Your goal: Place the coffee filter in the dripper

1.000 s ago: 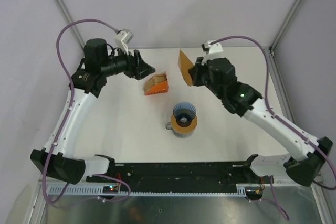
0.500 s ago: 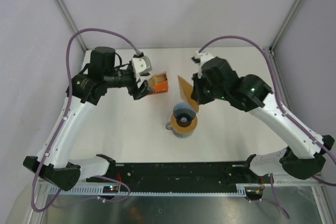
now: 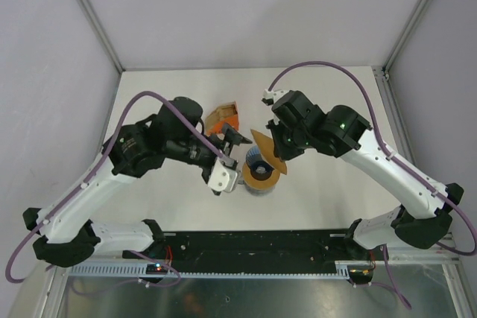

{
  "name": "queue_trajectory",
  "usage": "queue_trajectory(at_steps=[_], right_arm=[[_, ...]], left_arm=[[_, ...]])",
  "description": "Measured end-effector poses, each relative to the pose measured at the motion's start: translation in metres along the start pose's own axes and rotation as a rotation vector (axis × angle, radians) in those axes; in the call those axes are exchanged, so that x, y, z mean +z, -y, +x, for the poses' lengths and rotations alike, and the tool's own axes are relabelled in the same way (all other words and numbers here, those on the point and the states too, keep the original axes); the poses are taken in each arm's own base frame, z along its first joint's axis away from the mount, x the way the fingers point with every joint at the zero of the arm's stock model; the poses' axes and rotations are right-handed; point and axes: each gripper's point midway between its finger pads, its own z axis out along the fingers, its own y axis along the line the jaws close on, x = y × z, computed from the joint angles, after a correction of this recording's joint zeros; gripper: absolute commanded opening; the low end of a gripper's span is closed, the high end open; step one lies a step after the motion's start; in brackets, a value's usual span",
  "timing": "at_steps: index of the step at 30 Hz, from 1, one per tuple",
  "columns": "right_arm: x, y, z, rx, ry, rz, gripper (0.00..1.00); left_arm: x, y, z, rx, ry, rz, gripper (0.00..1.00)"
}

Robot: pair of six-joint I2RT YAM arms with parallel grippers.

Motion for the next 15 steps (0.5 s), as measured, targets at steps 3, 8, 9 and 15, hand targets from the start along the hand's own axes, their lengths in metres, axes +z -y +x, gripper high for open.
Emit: queue_trajectory(at_steps=[3, 8, 9, 15], right_arm=[[0.002, -0.001, 0.001, -0.001, -0.007, -0.012, 0.00], [0.007, -0.003, 0.003, -0.009, -0.022, -0.032, 0.00], [0.008, -0.003, 0.003, -0.011, -0.023, -0.035, 0.00], [0.014, -0.009, 0.003, -0.021, -0.034, -0.062, 0.00]], left_arm=[[0.009, 0.005, -0.006, 0.073, 0.016, 0.039, 0.88], [0.029, 0.003, 0.010, 0.103, -0.024, 0.088, 0.85], [0.033, 0.003, 0.014, 0.103, -0.033, 0.099, 0.85], [0.053, 0.005, 0.029, 0.096, -0.057, 0.152, 0.68]])
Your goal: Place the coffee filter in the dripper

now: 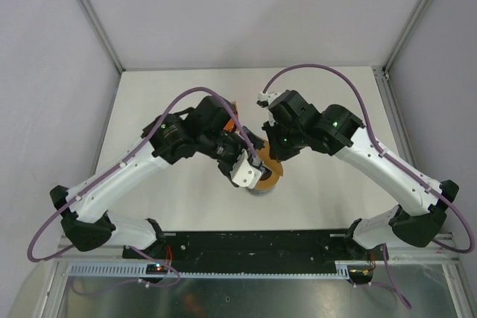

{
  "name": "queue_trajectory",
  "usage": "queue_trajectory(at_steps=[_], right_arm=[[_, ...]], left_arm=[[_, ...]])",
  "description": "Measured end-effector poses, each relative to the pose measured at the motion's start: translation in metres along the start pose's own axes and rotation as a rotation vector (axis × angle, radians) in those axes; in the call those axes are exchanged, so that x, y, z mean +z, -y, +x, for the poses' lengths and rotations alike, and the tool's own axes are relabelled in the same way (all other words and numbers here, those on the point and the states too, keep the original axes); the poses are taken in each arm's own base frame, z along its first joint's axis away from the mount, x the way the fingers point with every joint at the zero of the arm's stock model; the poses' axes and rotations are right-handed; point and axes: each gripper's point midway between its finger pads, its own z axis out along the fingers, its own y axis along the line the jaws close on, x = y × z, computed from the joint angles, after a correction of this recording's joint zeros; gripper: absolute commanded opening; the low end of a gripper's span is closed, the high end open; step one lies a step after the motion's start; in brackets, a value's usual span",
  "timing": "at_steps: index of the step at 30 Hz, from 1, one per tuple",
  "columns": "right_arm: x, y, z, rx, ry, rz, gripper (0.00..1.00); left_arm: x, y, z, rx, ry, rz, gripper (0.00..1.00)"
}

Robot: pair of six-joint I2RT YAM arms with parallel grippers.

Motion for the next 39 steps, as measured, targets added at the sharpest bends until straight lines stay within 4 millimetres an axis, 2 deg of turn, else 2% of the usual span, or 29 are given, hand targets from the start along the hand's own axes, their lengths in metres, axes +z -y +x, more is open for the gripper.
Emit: queue_trajectory(at_steps=[9, 13, 15, 19, 23, 33, 39], right_arm=[[0.003, 0.001, 0.001, -0.011, -0.012, -0.006, 0.00], [0.004, 0.004, 0.002, -0.007, -0.015, 0.000, 0.00], [0.007, 0.006, 0.004, -0.004, -0.023, 0.006, 0.00], [0.011, 0.012, 0.008, 0.004, -0.042, 0.016, 0.00], [0.014, 0.019, 0.008, 0.019, -0.044, 0.025, 0.00], [0.025, 0.036, 0.010, 0.064, -0.053, 0.043, 0.00], [0.026, 0.036, 0.005, 0.068, -0.033, 0.036, 0.00]], left_arm=[[0.013, 0.003, 0.014, -0.007, -0.037, 0.034, 0.35], [0.015, 0.007, 0.021, -0.009, -0.059, 0.043, 0.14], [0.019, 0.013, 0.026, -0.016, -0.072, 0.060, 0.08], [0.023, 0.022, 0.034, -0.033, -0.093, 0.087, 0.04], [0.023, 0.022, 0.036, -0.036, -0.103, 0.086, 0.01], [0.019, 0.021, 0.043, -0.104, -0.087, 0.073, 0.00], [0.025, 0.021, 0.056, -0.143, -0.094, 0.090, 0.00]])
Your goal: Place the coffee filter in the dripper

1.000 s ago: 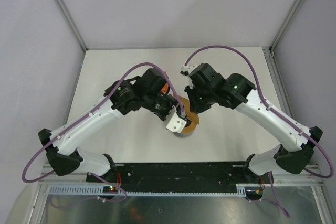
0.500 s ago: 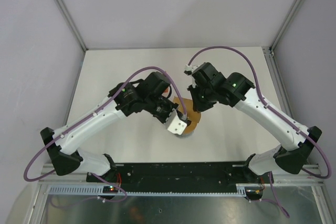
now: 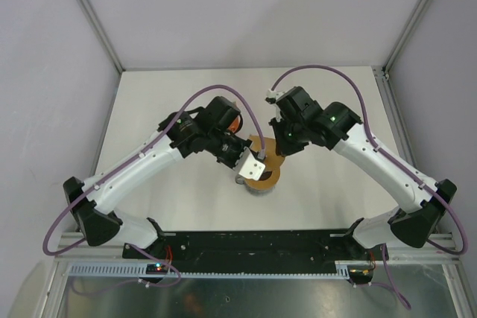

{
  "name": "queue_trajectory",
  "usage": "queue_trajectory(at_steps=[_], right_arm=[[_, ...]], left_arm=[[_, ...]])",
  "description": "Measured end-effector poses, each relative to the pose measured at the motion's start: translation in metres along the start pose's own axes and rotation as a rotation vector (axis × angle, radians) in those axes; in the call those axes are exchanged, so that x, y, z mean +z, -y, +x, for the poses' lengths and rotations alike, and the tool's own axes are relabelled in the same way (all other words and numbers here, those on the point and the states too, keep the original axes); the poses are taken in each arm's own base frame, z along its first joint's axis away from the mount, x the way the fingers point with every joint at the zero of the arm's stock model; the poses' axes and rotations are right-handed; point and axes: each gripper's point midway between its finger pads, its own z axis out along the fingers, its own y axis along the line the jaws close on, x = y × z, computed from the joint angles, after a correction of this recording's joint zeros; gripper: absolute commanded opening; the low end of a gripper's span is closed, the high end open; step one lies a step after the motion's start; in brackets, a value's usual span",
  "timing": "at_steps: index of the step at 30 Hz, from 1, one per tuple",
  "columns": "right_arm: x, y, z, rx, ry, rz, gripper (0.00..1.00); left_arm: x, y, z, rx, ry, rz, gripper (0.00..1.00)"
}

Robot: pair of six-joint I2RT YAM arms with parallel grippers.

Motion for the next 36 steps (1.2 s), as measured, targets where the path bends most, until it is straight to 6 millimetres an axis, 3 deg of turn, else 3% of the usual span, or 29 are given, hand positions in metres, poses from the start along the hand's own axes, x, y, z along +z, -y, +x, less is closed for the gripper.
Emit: queue_trajectory(at_steps=[7, 23, 27, 36], right_arm=[[0.004, -0.001, -0.003, -0.001, 0.007, -0.002, 0.01], [0.030, 0.016, 0.005, 0.004, -0.039, 0.072, 0.27], [0.030, 0.017, 0.002, 0.006, -0.028, 0.076, 0.33], [0.039, 0.021, 0.010, 0.005, -0.048, 0.090, 0.34]], left_arm=[[0.011, 0.012, 0.013, -0.035, -0.008, 0.048, 0.00], [0.021, 0.015, 0.020, -0.041, -0.012, 0.079, 0.01], [0.025, 0.017, 0.023, -0.039, -0.015, 0.092, 0.05], [0.026, 0.017, 0.024, -0.034, -0.017, 0.096, 0.17]])
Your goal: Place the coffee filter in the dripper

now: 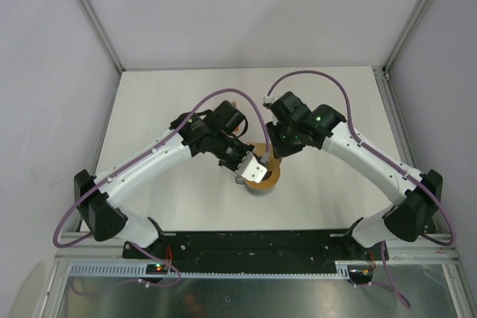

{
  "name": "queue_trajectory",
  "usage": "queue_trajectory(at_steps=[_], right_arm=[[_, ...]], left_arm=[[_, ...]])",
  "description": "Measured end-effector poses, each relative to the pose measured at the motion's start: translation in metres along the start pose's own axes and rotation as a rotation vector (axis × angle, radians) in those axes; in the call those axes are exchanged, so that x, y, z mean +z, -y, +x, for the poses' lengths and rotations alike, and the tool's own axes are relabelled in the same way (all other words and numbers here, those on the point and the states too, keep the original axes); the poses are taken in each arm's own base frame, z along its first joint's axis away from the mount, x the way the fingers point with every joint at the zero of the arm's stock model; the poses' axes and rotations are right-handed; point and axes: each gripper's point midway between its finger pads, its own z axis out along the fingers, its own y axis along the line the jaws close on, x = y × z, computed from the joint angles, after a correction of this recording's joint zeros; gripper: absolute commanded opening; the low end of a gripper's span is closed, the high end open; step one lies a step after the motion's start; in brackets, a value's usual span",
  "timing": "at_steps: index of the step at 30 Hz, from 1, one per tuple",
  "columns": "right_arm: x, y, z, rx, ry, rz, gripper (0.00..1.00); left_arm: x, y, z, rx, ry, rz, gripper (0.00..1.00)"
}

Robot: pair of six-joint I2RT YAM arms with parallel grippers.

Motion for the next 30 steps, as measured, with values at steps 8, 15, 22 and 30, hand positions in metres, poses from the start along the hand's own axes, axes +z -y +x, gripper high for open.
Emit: queue_trajectory(at_steps=[8, 15, 22, 30], right_arm=[[0.002, -0.001, -0.003, 0.001, 0.009, -0.002, 0.42], [-0.002, 0.000, -0.009, -0.005, 0.044, -0.001, 0.52], [-0.032, -0.002, -0.035, -0.020, 0.162, -0.016, 0.45], [-0.069, -0.045, -0.048, -0.177, 0.298, -0.117, 0.01]], left_arm=[[0.000, 0.000, 0.001, 0.004, -0.002, 0.001, 0.48], [-0.010, -0.012, -0.009, 0.001, 0.010, -0.041, 0.59], [-0.019, -0.015, -0.015, -0.029, 0.013, -0.069, 0.64], [-0.071, -0.036, -0.026, -0.214, 0.068, -0.230, 0.74]])
